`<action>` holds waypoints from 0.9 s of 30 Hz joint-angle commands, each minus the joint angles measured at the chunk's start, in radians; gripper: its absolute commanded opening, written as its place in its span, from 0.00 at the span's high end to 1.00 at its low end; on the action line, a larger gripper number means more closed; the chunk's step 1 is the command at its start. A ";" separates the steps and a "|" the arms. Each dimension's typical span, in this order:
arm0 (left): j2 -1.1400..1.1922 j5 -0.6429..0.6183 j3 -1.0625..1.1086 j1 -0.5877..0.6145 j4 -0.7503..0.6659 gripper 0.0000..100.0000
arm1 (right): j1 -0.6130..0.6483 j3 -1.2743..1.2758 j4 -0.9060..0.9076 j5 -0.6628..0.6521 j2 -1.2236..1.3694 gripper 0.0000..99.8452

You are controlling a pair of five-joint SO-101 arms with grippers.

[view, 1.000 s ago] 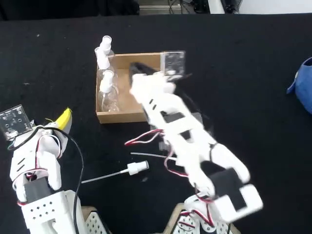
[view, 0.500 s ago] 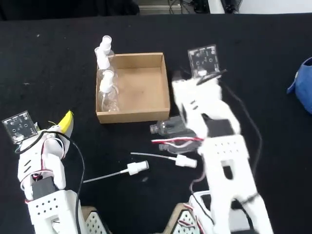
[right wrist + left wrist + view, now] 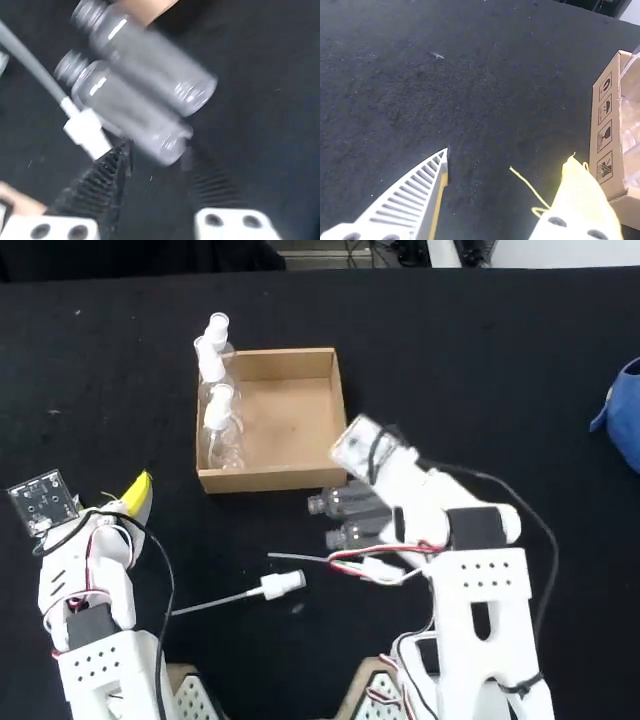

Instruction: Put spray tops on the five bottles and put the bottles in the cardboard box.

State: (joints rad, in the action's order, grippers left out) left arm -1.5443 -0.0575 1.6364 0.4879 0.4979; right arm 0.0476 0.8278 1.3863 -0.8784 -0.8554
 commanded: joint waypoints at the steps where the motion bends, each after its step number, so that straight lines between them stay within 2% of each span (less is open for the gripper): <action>1: -0.014 0.000 -0.013 0.002 -0.017 0.76 | -0.005 -0.064 0.066 -0.150 -0.030 0.76; 5: -0.014 0.000 -0.013 0.005 -0.014 0.76 | 0.048 0.005 0.083 -0.278 -0.028 0.78; 8: -0.014 0.000 -0.013 0.005 -0.014 0.76 | 0.117 0.088 0.058 -0.295 -0.028 0.77; 14: -0.014 0.000 -0.013 0.005 -0.012 0.76 | 0.190 0.213 -0.101 -0.321 -0.027 0.74; 20: -0.014 0.000 -0.013 0.005 -0.012 0.76 | 0.149 0.254 -0.203 -0.377 -0.002 0.77; 27: -0.014 0.002 -0.013 0.002 -0.012 0.76 | 0.084 0.214 -0.295 -0.427 0.243 0.77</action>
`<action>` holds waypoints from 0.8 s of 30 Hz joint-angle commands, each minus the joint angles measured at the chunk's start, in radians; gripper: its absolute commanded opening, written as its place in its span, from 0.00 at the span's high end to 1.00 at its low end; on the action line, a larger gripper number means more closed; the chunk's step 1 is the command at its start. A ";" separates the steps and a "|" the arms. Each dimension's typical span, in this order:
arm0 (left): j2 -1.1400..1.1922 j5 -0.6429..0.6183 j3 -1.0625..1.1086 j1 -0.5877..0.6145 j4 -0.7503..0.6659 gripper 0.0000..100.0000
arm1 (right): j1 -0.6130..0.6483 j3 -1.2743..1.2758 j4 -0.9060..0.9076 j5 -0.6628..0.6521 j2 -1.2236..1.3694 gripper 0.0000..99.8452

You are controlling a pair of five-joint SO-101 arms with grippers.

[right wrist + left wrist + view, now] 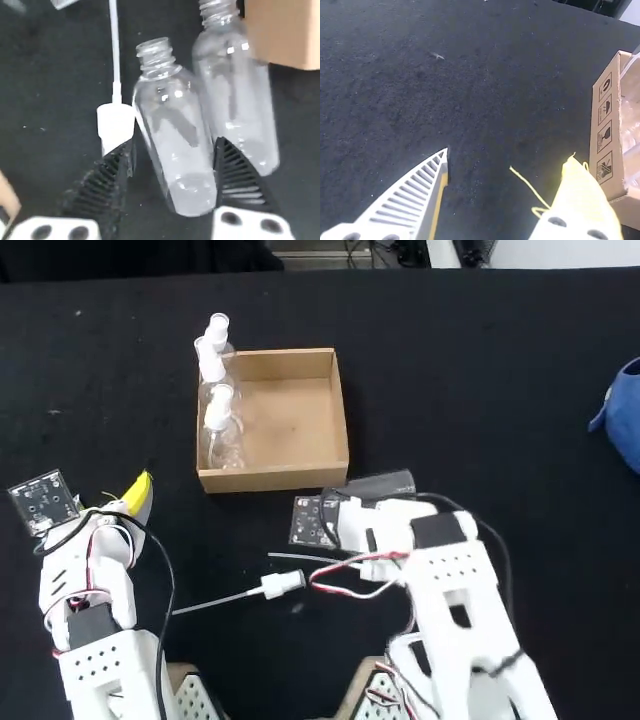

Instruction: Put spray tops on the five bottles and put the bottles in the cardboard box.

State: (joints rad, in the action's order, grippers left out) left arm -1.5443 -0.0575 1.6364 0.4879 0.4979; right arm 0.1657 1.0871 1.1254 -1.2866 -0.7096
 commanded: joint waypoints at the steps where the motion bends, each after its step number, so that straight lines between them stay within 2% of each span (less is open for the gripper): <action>1: -0.014 0.002 -0.013 0.001 -0.012 0.76 | -0.038 -0.068 -0.034 -0.018 0.128 0.77; 9: -0.014 0.002 -0.013 0.002 -0.012 0.76 | -0.043 -0.163 -0.034 -0.020 0.311 0.77; 14: -0.014 0.002 -0.013 0.001 -0.012 0.76 | -0.057 -0.147 -0.150 -0.005 0.372 0.77; 21: -0.014 0.002 -0.013 -0.001 -0.012 0.76 | -0.064 -0.153 -0.212 0.112 0.412 0.72; 24: -0.014 0.002 -0.013 -0.001 -0.012 0.76 | -0.071 -0.151 -0.212 0.114 0.412 0.79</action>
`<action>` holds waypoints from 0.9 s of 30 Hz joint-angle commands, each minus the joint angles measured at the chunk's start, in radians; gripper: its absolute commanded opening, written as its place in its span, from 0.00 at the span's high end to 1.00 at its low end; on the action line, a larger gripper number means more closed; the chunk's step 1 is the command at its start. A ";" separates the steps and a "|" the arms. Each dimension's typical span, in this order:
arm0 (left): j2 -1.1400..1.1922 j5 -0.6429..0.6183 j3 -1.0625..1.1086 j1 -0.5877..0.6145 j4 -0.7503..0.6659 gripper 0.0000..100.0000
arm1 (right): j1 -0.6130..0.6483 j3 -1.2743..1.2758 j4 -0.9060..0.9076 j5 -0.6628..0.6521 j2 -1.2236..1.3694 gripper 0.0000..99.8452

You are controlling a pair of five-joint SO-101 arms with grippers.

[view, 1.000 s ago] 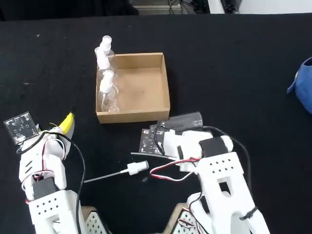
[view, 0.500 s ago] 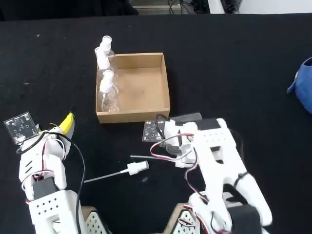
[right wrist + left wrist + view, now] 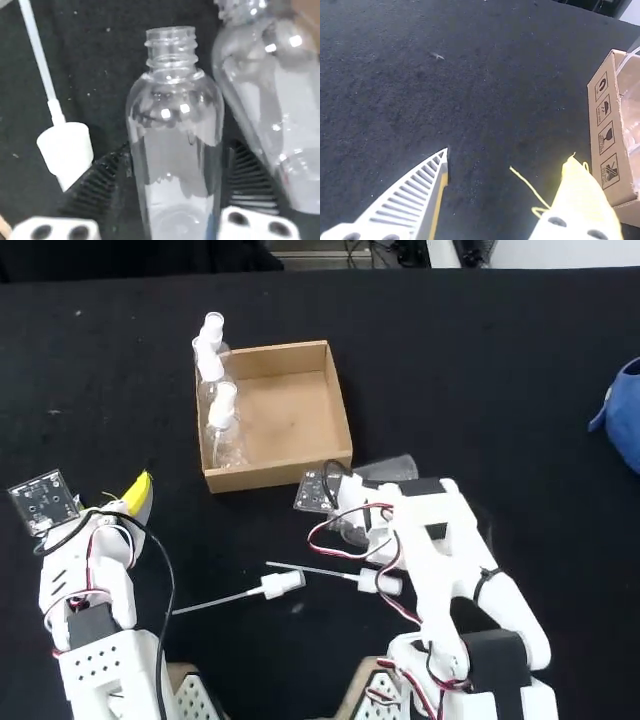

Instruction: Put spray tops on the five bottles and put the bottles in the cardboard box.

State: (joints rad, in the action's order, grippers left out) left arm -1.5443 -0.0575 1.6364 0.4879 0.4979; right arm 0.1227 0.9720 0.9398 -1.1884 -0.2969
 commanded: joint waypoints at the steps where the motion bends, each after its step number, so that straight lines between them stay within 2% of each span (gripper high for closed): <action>1: -0.014 0.002 -0.013 -0.001 -0.012 0.76 | -0.029 -0.036 -0.025 0.015 -0.001 0.84; 4: -0.014 0.002 -0.012 -0.001 -0.012 0.76 | -0.031 -0.036 -0.021 0.015 -0.012 0.99; 6: -0.014 0.002 -0.007 -0.001 -0.015 0.76 | -0.064 -0.053 0.023 0.015 -0.048 0.97; 9: -0.014 0.002 -0.001 -0.001 -0.020 0.76 | -0.138 -0.127 0.153 0.015 -0.145 0.98; 14: -0.014 0.002 0.001 -0.002 -0.020 0.76 | -0.325 -0.234 0.319 0.014 -0.280 0.99; 17: -0.014 0.002 0.001 -0.002 -0.020 0.76 | -0.473 -0.266 0.319 0.014 -0.285 0.99; 21: -0.014 0.002 0.002 -0.002 -0.020 0.76 | -0.640 -0.288 0.233 0.021 -0.188 0.99; 27: -0.014 0.002 0.002 -0.002 -0.020 0.76 | -0.790 -0.401 0.107 0.239 0.076 0.99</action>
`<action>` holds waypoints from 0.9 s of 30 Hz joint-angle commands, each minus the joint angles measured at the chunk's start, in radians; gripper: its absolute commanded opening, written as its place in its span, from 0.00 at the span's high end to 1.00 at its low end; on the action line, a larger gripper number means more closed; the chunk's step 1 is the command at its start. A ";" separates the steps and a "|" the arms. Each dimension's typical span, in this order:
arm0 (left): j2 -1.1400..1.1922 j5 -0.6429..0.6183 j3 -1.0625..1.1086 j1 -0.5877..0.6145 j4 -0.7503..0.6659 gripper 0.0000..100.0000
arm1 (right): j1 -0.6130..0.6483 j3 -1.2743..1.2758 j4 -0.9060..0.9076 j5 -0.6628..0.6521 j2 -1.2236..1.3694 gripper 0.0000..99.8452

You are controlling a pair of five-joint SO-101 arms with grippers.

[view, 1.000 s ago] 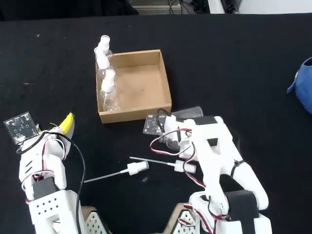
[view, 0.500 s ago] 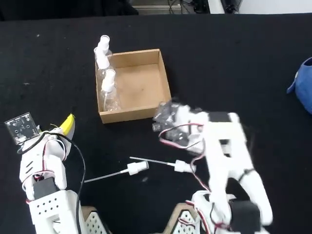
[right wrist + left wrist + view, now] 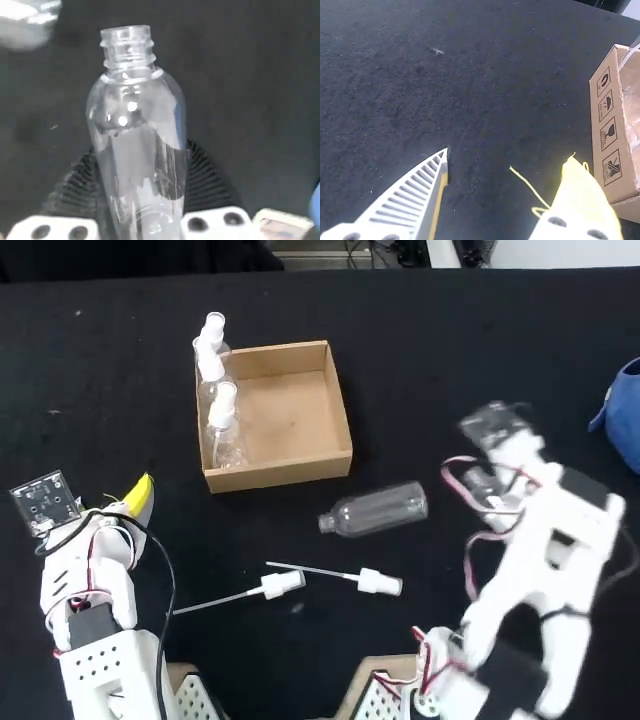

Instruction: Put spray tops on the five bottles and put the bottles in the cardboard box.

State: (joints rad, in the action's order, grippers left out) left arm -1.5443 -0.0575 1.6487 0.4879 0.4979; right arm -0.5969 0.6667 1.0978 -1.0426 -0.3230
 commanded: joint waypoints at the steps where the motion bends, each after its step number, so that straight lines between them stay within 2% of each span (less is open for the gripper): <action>1: -0.014 0.002 -0.010 -0.002 -0.020 0.76 | -0.084 -0.119 -0.055 0.129 0.145 0.99; 8: -0.014 0.002 -0.010 -0.002 -0.020 0.76 | -0.221 -0.302 -0.046 0.287 0.429 0.96; 13: -0.014 0.002 -0.010 -0.002 -0.020 0.76 | -0.232 -0.466 0.149 0.261 0.552 0.77; 18: -0.014 0.002 -0.010 -0.002 -0.020 0.76 | -0.163 -0.668 0.396 0.269 0.559 0.77; 20: -0.014 0.002 -0.010 -0.002 -0.020 0.76 | -0.132 -0.753 0.466 0.308 0.559 0.77; 27: -0.014 0.002 -0.012 -0.002 -0.020 0.76 | 0.008 -0.940 0.574 0.410 0.559 0.77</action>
State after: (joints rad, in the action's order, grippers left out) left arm -1.5443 -0.0575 1.6487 0.4879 0.4979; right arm -0.6659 -0.1803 1.6379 -0.6790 0.2478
